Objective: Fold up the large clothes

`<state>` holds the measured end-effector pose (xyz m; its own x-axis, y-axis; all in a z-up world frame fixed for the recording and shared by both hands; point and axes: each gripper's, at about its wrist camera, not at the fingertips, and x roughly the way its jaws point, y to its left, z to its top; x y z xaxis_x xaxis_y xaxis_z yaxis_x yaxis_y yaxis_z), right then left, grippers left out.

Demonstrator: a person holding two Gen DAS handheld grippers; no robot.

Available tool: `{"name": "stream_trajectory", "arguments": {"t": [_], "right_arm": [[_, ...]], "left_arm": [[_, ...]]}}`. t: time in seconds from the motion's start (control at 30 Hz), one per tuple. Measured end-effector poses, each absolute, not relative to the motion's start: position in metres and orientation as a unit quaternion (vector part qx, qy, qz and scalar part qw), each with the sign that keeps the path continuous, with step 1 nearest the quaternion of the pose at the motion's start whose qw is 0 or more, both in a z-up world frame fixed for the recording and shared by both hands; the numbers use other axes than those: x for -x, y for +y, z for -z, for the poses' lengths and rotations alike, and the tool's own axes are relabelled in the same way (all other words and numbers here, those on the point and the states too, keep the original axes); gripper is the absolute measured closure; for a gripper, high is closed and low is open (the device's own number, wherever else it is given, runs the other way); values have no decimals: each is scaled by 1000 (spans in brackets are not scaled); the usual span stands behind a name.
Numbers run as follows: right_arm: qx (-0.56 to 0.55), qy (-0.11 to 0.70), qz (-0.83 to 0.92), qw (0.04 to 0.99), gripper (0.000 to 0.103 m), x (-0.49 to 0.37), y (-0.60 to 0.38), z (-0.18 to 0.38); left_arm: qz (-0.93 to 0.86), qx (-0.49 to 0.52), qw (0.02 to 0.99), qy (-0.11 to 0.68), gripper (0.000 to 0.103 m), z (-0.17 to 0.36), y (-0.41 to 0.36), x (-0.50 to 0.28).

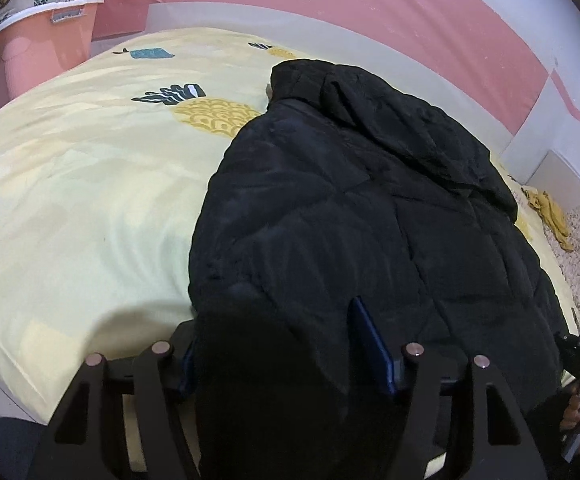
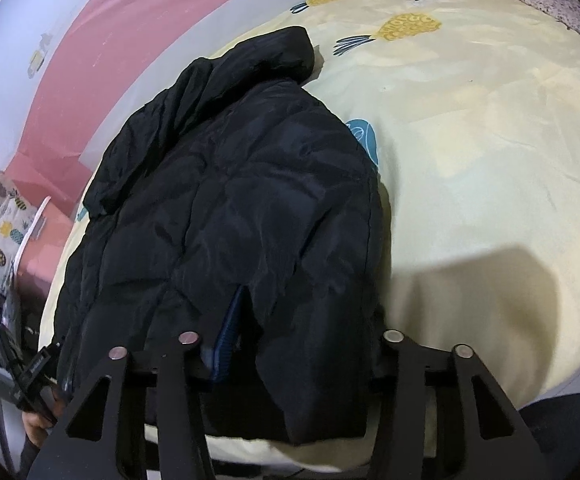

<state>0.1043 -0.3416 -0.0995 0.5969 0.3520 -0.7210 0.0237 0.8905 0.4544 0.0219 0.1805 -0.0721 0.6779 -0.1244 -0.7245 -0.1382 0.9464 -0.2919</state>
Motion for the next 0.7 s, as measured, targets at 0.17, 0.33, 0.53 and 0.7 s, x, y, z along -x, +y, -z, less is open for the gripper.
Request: {"name": "stream_trajectory", "arguments": {"t": [0.17, 0.33, 0.53, 0.7], "right_arm": [[-220, 436, -105, 866, 83, -97, -341, 98], [-231, 420, -117, 870, 91, -94, -342, 77], [-222, 391, -145, 881, 91, -66, -343, 39], [-237, 387, -153, 878, 91, -35, -349, 26]], "left_arm": [[10, 151, 901, 406, 66, 67, 173, -14], [17, 132, 909, 394, 85, 45, 169, -10], [32, 137, 920, 365, 87, 9, 180, 10], [45, 160, 918, 360, 87, -4, 191, 36]]}}
